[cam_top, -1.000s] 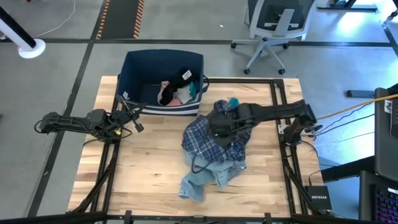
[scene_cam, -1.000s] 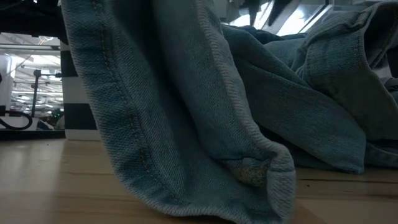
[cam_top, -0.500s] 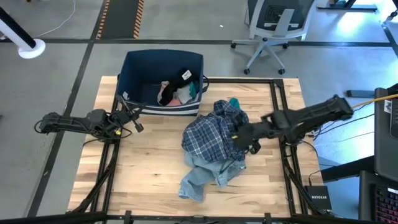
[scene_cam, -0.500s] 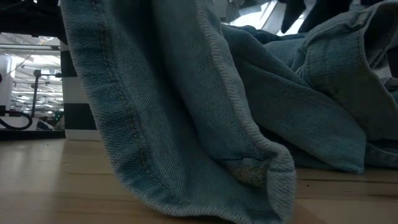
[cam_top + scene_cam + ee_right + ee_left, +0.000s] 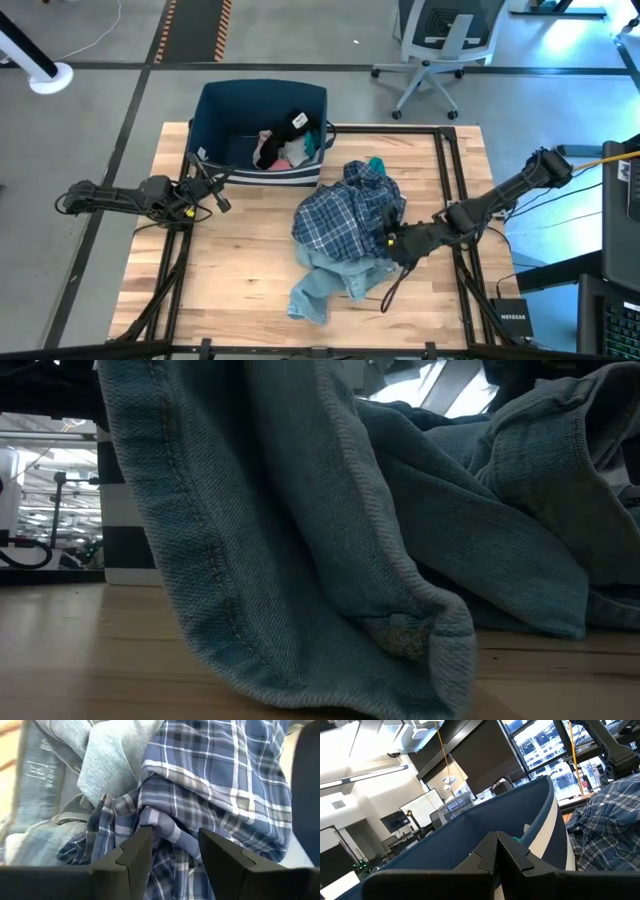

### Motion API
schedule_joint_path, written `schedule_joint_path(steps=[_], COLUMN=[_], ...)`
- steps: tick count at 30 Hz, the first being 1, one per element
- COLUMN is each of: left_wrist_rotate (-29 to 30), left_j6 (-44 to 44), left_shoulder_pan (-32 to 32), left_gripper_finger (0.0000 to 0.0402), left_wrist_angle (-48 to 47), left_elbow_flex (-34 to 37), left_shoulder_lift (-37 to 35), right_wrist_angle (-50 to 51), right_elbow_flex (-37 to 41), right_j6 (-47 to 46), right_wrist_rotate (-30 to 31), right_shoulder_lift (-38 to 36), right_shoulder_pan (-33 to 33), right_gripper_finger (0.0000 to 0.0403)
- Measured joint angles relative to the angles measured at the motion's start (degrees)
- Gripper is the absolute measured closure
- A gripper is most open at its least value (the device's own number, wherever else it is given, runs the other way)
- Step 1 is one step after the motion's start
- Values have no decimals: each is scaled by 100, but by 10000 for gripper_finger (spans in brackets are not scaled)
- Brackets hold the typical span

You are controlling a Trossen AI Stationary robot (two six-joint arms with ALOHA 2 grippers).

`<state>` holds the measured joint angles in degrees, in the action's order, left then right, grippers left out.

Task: Sort clothes
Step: Put the blue sock into the blue laundry bin

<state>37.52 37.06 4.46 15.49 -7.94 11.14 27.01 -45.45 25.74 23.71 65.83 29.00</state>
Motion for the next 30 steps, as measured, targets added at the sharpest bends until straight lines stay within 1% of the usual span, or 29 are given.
schedule_joint_path(steps=[3,6,10,12,18,21,25,28,30], left_wrist_rotate=[0,0,0,-2,-2,-2,-2,0,-2], left_j6=[0,1,2,1,2,2,2,2,0], left_shoulder_pan=[1,-1,0,1,1,1,1,-1,-1], left_gripper_finger=[400,400,400,400,400,400,400,400,400], left_wrist_angle=[2,0,1,-5,-13,-21,-9,-4,-2], left_elbow_flex=[0,0,0,0,0,0,0,0,0], left_shoulder_lift=[0,0,0,0,0,-2,0,0,0], right_wrist_angle=[-698,-1486,-2938,-3284,-3984,-4416,-5415,-5921,-5955], right_elbow_flex=[266,655,1215,1426,1621,1621,1621,1616,1615], right_j6=[183,434,870,956,1082,1286,1778,1980,1980], right_wrist_rotate=[335,474,904,980,1032,1320,1779,1781,1680], right_shoulder_lift=[3,4,87,173,698,1069,1643,2001,2190], right_shoulder_pan=[82,59,-52,-136,-305,-311,-314,-317,-317], right_gripper_finger=[227,227,227,227,227,227,227,227,227])
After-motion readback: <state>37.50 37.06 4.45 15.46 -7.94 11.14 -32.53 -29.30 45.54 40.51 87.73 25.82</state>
